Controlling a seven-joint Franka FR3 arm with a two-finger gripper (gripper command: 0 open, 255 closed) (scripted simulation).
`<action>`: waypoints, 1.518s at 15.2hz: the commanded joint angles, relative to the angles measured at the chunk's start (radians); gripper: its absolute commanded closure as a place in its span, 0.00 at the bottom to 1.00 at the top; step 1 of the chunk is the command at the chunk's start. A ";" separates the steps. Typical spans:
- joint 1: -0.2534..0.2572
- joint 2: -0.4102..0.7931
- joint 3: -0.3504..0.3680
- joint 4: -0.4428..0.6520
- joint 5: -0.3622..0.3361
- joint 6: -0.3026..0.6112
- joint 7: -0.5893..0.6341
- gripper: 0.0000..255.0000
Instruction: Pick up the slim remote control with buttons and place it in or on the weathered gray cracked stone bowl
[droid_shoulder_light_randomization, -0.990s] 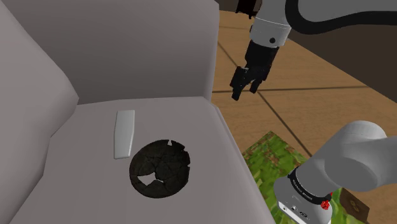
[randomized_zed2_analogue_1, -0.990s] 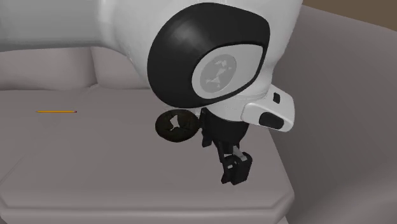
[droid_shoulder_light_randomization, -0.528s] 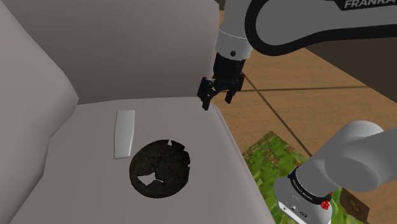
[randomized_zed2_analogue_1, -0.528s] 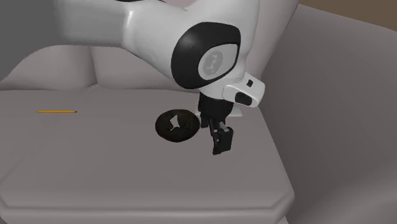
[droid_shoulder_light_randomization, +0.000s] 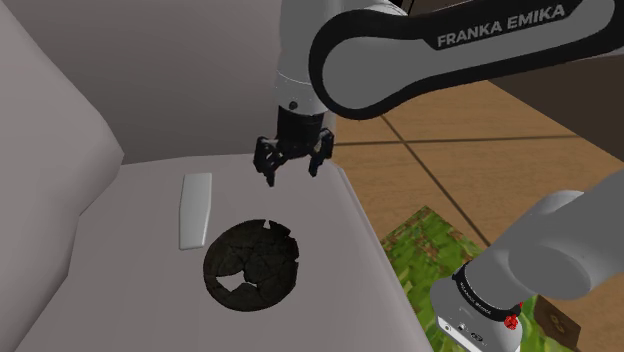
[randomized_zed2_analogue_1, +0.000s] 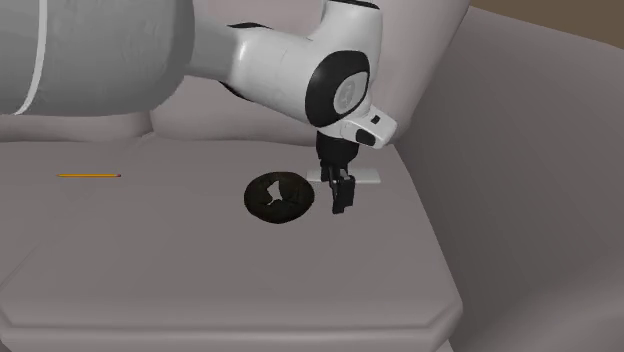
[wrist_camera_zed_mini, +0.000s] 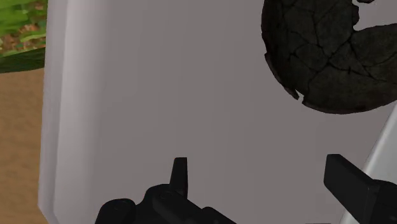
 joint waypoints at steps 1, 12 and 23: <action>-0.004 0.092 0.042 0.060 -0.054 0.027 0.097 0.00; 0.167 0.617 0.041 0.506 -0.429 0.005 0.544 0.00; 0.274 0.821 -0.026 0.676 -0.528 0.020 0.640 0.00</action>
